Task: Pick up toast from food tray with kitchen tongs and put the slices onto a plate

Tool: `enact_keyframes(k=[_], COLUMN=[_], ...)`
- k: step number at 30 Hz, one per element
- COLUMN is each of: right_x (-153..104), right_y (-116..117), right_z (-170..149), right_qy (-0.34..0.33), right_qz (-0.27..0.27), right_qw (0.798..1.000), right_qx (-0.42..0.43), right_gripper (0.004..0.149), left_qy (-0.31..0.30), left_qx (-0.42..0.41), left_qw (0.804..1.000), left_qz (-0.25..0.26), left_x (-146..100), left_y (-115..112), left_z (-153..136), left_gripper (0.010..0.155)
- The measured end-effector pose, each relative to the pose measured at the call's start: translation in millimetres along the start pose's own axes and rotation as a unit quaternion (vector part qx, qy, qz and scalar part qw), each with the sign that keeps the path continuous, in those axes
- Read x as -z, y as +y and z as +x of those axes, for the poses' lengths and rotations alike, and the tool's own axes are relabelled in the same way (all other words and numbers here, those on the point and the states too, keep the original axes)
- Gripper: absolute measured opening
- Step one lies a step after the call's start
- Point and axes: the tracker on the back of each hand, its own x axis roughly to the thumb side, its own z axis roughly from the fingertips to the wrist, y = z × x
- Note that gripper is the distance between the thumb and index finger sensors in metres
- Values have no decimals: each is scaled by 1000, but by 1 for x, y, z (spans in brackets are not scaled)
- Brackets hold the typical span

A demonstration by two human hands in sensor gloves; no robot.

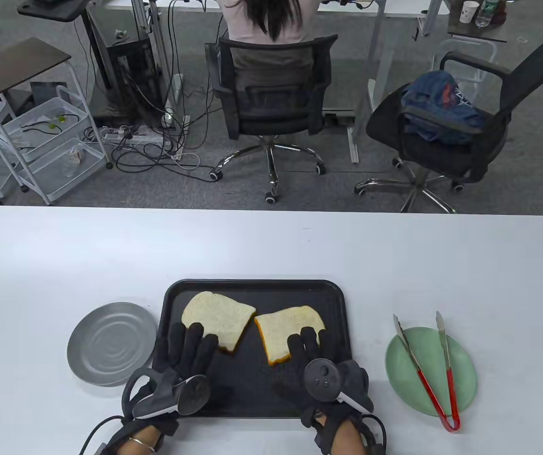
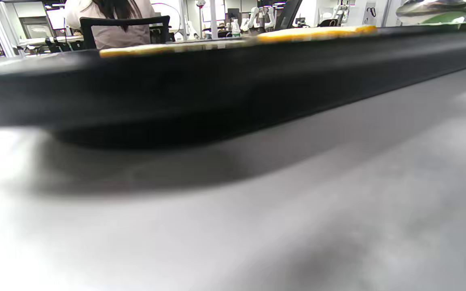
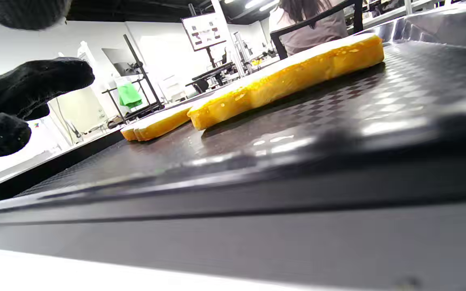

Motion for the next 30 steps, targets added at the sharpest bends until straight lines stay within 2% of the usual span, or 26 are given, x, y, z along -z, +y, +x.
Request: enact_keyframes(k=[30], right_x=[-2], right_y=[-5], right_z=[-1], right_qy=[2], right_qz=[5], right_qw=[1000], right_qx=[8], right_gripper=[96], left_qy=[1], left_qx=[-11], left_qw=[1000], left_qz=[-12], left_x=[4], left_y=[2], left_z=[-1], left_gripper=[96])
